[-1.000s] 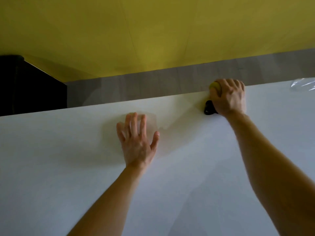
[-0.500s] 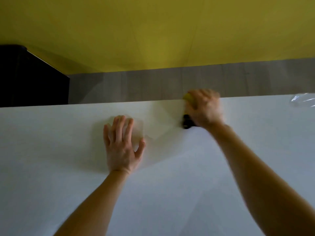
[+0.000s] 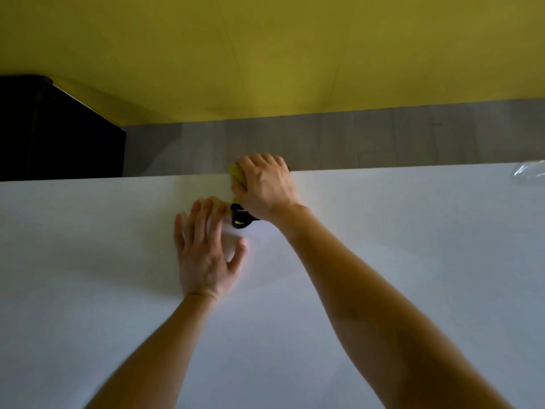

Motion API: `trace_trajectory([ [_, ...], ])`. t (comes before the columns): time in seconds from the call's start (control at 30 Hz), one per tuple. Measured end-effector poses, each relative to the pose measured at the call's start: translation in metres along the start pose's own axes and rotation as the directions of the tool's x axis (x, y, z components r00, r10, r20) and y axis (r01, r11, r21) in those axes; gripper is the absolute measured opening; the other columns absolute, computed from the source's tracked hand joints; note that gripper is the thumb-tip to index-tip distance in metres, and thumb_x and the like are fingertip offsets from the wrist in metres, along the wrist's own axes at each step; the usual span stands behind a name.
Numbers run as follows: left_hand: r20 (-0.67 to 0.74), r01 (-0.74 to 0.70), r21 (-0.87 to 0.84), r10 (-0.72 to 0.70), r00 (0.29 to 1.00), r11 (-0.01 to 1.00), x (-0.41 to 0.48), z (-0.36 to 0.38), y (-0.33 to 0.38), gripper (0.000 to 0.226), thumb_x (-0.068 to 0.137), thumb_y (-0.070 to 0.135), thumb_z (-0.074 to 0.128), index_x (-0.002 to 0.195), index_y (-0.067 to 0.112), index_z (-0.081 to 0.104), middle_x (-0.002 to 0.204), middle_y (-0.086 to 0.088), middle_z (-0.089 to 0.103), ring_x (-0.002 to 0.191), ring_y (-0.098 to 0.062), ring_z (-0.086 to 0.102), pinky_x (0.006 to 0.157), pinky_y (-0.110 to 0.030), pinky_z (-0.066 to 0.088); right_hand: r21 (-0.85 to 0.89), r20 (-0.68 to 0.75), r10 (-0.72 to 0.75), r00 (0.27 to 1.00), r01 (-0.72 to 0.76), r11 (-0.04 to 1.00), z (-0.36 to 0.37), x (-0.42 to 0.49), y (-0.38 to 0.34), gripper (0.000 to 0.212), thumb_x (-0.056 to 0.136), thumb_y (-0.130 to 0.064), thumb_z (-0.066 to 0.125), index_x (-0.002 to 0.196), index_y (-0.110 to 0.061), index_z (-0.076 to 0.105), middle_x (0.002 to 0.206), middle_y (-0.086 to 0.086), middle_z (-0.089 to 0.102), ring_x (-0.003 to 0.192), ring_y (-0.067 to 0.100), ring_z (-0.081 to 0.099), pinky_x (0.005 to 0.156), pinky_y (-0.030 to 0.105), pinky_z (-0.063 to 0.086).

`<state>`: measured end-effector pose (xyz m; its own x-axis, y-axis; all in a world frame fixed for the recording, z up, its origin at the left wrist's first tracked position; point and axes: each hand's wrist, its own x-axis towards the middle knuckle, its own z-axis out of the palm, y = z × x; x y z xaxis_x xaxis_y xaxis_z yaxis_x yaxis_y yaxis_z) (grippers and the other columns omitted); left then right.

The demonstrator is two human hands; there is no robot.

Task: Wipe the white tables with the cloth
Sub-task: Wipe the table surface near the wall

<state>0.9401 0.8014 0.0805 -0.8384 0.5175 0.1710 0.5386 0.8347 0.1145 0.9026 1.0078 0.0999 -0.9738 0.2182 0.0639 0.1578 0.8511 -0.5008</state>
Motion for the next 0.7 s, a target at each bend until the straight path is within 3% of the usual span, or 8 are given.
trace_trajectory([
  [0.1, -0.012, -0.001, -0.028, 0.001, 1.0, 1.0, -0.001, -0.002, 0.001, 0.073, 0.103, 0.059, 0.048, 0.16, 0.014, 0.05, 0.171, -0.012, 0.041, 0.161, -0.035, 0.034, 0.128, -0.066, 0.023, -0.061, -0.072, 0.095, 0.993, -0.099, 0.993, -0.051, -0.046, 0.091, 0.033, 0.095, -0.043, 0.052, 0.107, -0.02, 0.072, 0.101, 0.006, 0.073, 0.096, 0.038, 0.064, 0.089, 0.044, 0.044],
  [0.2, -0.031, -0.016, -0.037, 0.015, 0.999, 0.999, -0.001, -0.002, 0.001, 0.073, 0.103, 0.059, 0.048, 0.16, 0.014, 0.051, 0.171, -0.012, 0.041, 0.161, -0.035, 0.034, 0.128, -0.066, 0.024, -0.113, -0.128, 0.29, 0.948, -0.304, 0.946, -0.121, -0.095, 0.183, 0.032, 0.098, -0.045, 0.05, 0.111, -0.026, 0.072, 0.113, 0.004, 0.072, 0.108, 0.036, 0.059, 0.105, 0.045, 0.039],
  [0.27, -0.044, -0.021, -0.03, 0.02, 0.999, 0.999, 0.0, 0.0, 0.0, 0.072, 0.102, 0.056, 0.052, 0.16, 0.013, 0.051, 0.17, -0.013, 0.042, 0.161, -0.036, 0.035, 0.127, -0.067, 0.025, -0.149, -0.19, 0.403, 0.895, -0.432, 0.889, -0.136, -0.103, 0.199, 0.029, 0.098, -0.041, 0.05, 0.107, -0.024, 0.071, 0.114, 0.005, 0.071, 0.11, 0.036, 0.057, 0.11, 0.047, 0.038],
  [0.33, -0.032, -0.011, -0.029, 0.01, 0.999, 1.0, -0.001, 0.0, 0.0, 0.073, 0.102, 0.056, 0.052, 0.16, 0.013, 0.051, 0.17, -0.013, 0.042, 0.161, -0.036, 0.034, 0.127, -0.067, 0.024, -0.21, -0.251, 0.45, 0.857, -0.502, 0.839, -0.114, -0.092, 0.173, 0.027, 0.095, -0.035, 0.05, 0.098, -0.015, 0.068, 0.102, 0.013, 0.07, 0.099, 0.04, 0.058, 0.101, 0.049, 0.042],
  [0.4, -0.026, -0.016, -0.028, 0.015, 1.0, 0.999, 0.0, 0.0, 0.0, 0.073, 0.102, 0.057, 0.051, 0.16, 0.013, 0.05, 0.17, -0.014, 0.041, 0.161, -0.037, 0.034, 0.128, -0.067, 0.023, -0.22, -0.235, 0.367, 0.9, -0.417, 0.882, -0.076, -0.066, 0.115, 0.025, 0.095, -0.033, 0.053, 0.092, -0.012, 0.065, 0.094, 0.016, 0.068, 0.091, 0.041, 0.059, 0.094, 0.05, 0.042],
  [0.53, 0.009, -0.025, -0.009, 0.025, 1.0, 1.0, -0.002, 0.001, -0.003, 0.074, 0.101, 0.055, 0.051, 0.16, 0.01, 0.048, 0.17, -0.016, 0.04, 0.16, -0.041, 0.033, 0.128, -0.068, 0.022, -0.154, -0.113, 0.215, 0.97, -0.231, 0.961, -0.009, -0.021, -0.004, 0.024, 0.097, -0.036, 0.055, 0.096, -0.014, 0.066, 0.098, 0.01, 0.069, 0.094, 0.038, 0.06, 0.095, 0.049, 0.041],
  [0.6, 0.013, -0.035, -0.005, 0.035, 0.999, 0.999, -0.001, 0.001, -0.002, 0.074, 0.101, 0.055, 0.05, 0.16, 0.009, 0.049, 0.17, -0.017, 0.04, 0.16, -0.042, 0.034, 0.127, -0.069, 0.023, -0.099, -0.088, 0.165, 0.982, -0.174, 0.98, -0.006, -0.016, -0.008, 0.024, 0.096, -0.036, 0.056, 0.098, -0.014, 0.067, 0.097, 0.008, 0.069, 0.094, 0.036, 0.061, 0.095, 0.048, 0.042],
  [0.7, 0.042, -0.023, -0.006, 0.023, 0.999, 1.0, -0.001, -0.002, -0.002, 0.076, 0.103, 0.058, 0.044, 0.162, 0.011, 0.047, 0.171, -0.016, 0.037, 0.161, -0.04, 0.03, 0.128, -0.068, 0.02, -0.049, -0.1, 0.088, 0.991, -0.093, 0.994, -0.036, -0.043, 0.054, 0.025, 0.093, -0.036, 0.059, 0.106, -0.018, 0.07, 0.1, 0.003, 0.072, 0.097, 0.034, 0.064, 0.097, 0.045, 0.044],
])
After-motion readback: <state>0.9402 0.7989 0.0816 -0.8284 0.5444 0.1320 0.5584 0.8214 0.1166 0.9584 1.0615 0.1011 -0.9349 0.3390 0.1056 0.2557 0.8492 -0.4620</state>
